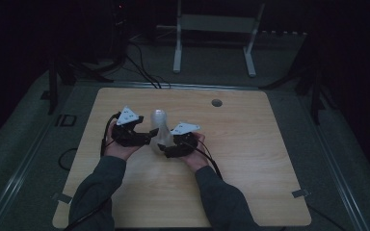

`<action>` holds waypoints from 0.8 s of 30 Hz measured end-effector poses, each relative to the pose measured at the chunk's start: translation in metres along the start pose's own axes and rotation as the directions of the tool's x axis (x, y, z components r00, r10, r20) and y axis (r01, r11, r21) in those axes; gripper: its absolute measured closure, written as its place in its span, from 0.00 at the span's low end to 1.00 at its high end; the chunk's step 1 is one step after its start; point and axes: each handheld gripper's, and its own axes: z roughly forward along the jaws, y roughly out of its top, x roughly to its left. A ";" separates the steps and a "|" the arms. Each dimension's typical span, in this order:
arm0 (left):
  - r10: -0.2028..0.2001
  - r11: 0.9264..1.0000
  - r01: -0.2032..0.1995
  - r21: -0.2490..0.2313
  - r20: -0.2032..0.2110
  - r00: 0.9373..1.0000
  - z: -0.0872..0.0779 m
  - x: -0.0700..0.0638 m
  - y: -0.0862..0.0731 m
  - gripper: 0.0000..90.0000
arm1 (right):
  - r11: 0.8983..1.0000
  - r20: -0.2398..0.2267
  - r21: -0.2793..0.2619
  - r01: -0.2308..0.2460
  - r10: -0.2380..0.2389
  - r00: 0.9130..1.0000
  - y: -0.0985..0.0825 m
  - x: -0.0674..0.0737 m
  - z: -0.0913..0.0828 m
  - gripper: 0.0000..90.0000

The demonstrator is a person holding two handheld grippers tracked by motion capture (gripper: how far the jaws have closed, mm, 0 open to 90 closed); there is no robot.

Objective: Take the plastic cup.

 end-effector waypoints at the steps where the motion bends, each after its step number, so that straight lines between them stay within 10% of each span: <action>1: 0.001 1.000 -0.001 0.001 0.000 1.000 0.001 0.000 0.001 0.26 | 1.000 0.002 0.001 0.001 -0.001 1.000 0.000 0.000 0.001 0.23; 24: 0.005 1.000 -0.005 -0.022 0.019 1.000 0.016 -0.003 0.016 0.26 | 0.999 -0.042 -0.024 0.037 -0.038 0.998 0.003 0.002 0.007 0.27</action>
